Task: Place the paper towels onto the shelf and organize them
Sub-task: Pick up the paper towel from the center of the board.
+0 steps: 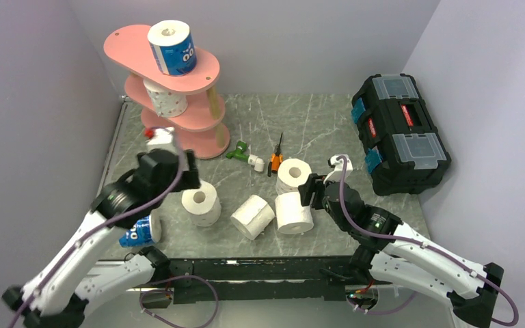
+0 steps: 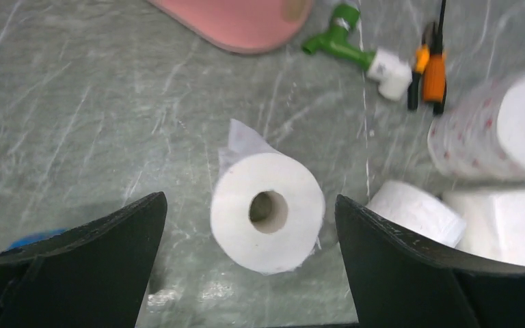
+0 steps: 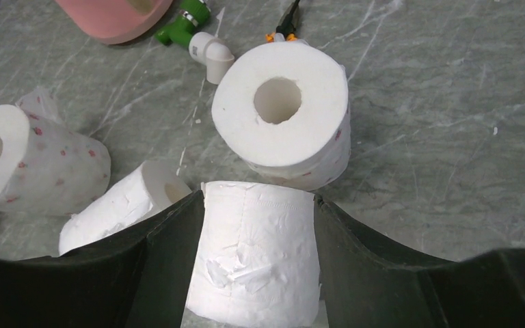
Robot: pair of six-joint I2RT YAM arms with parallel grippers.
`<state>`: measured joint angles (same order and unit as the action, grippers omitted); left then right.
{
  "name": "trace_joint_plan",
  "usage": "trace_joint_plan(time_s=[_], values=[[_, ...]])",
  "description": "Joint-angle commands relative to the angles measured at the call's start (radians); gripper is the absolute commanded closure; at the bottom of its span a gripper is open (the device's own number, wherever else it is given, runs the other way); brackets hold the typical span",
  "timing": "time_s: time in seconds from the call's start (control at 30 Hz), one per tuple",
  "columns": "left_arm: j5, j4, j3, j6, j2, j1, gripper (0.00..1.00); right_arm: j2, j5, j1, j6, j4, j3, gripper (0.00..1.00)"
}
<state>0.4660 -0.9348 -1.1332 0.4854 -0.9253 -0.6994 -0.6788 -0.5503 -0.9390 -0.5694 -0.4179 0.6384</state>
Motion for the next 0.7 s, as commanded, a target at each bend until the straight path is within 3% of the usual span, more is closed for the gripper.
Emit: trace_joint_plan(time_s=[0.0, 0.13, 0.47, 0.67], values=[[-0.023, 0.079, 0.146, 0.195, 0.177, 0.127, 0.01, 0.01, -0.023, 0.0, -0.02, 0.028, -0.016, 0.37], [-0.039, 0.053, 0.233, 0.372, 0.256, 0.203, 0.05, 0.006, -0.029, 0.002, -0.022, 0.028, -0.022, 0.37], [-0.115, -0.163, 0.195, 0.642, 0.064, 0.254, 0.01, -0.017, -0.038, 0.002, -0.032, 0.034, -0.024, 0.36], [-0.174, -0.161, 0.239, 0.672, 0.004, 0.25, 0.02, -0.035, -0.039, 0.001, -0.032, 0.039, -0.02, 0.36]])
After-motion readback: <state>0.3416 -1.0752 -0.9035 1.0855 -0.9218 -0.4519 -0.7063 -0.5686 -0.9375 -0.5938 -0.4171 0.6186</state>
